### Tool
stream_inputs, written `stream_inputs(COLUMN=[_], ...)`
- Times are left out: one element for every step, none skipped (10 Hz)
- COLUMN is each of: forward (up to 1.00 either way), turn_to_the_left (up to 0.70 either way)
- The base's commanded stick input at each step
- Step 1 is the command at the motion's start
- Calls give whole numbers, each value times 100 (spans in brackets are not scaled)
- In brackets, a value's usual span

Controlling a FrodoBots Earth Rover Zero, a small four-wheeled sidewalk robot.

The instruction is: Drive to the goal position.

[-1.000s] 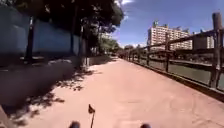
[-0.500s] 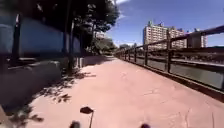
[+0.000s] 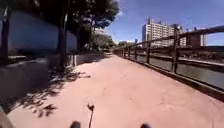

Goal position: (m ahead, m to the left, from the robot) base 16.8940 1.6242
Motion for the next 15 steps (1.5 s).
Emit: stream_inputs(forward=[85,85,85,85,85,85,85,85,85,85,85,85,85,85,85], turn_to_the_left=[-6,-27,-34,-2,0,0,0,0,0,0,0,0,0,0,0])
